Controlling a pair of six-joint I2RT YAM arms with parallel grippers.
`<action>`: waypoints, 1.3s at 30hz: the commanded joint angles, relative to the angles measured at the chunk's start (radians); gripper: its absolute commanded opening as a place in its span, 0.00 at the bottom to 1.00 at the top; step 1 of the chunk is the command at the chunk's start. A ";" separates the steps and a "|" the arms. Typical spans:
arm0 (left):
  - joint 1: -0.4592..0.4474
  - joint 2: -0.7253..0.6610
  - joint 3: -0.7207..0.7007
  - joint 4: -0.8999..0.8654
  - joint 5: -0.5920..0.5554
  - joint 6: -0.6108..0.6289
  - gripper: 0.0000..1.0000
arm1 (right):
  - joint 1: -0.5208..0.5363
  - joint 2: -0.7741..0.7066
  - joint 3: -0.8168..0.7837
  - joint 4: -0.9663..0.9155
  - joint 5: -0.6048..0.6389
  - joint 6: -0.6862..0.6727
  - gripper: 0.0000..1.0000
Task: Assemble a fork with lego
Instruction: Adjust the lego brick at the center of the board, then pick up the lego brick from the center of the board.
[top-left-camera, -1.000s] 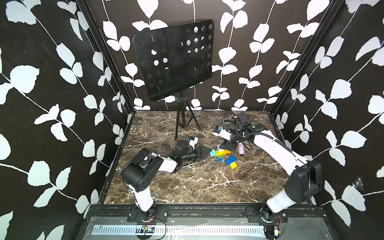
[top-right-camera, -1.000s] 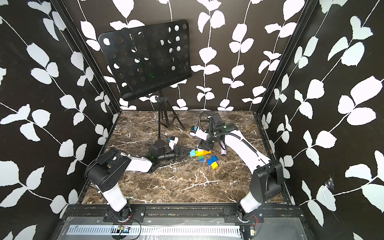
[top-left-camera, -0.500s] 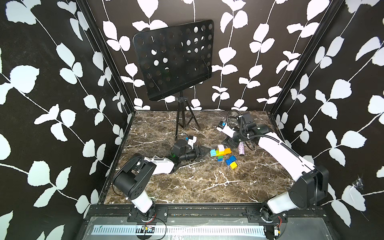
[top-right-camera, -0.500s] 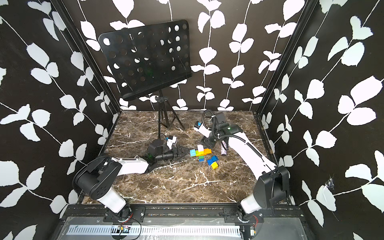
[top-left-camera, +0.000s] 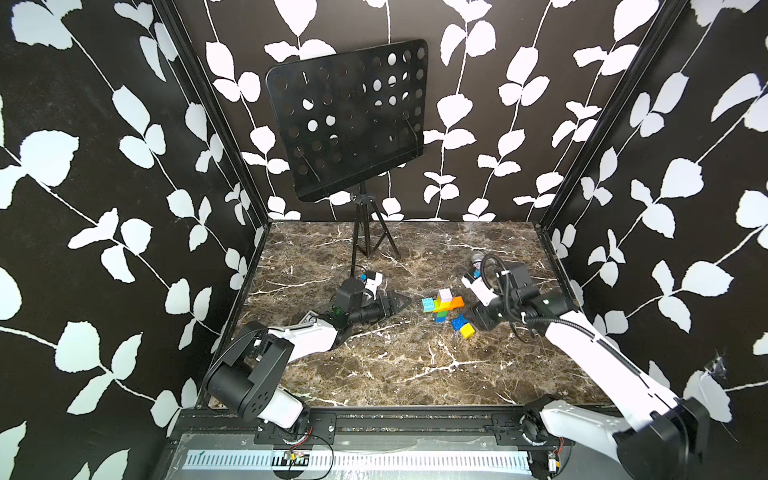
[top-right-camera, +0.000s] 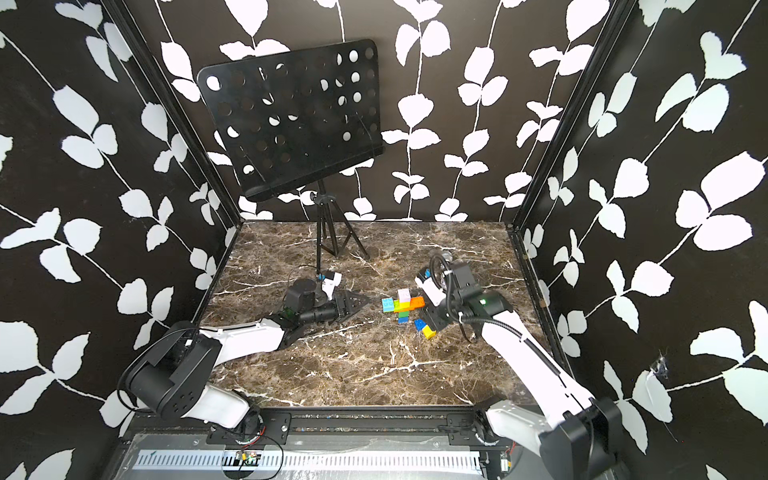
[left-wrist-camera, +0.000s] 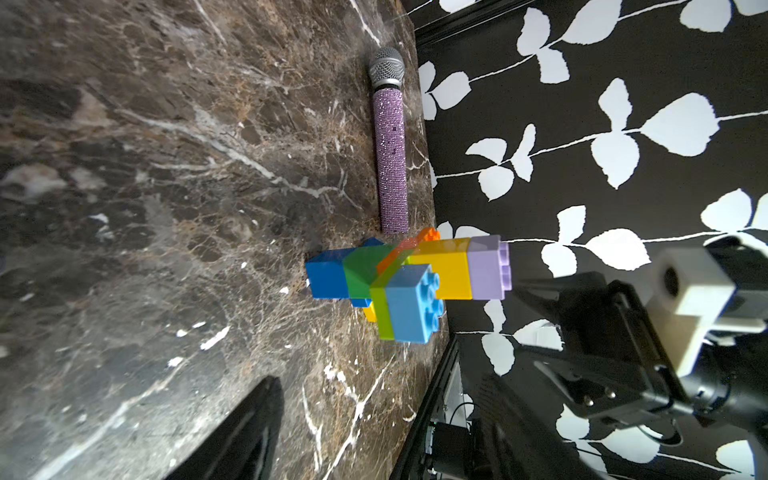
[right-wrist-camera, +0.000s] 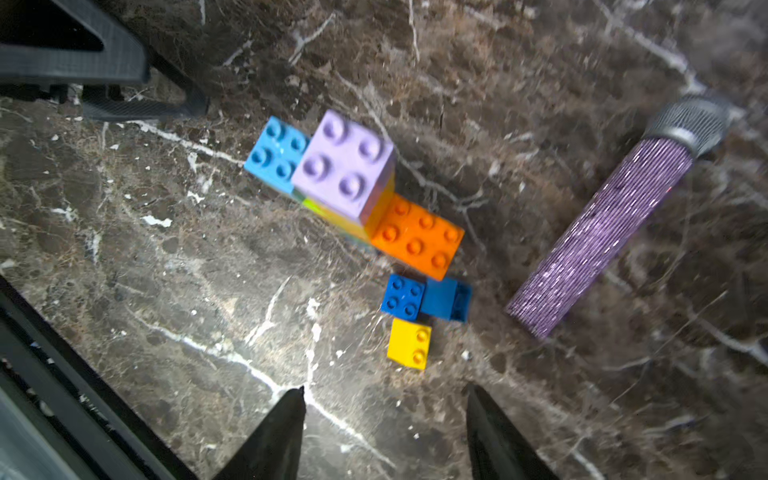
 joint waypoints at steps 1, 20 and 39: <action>0.019 -0.031 -0.033 -0.024 0.003 0.043 0.77 | 0.003 -0.078 -0.141 0.106 -0.077 0.169 0.59; 0.033 -0.092 -0.086 -0.078 0.019 0.088 0.76 | 0.043 0.171 -0.399 0.622 -0.025 0.399 0.58; 0.057 -0.102 -0.093 -0.115 0.056 0.106 0.76 | 0.093 0.192 -0.517 0.940 0.193 0.403 0.56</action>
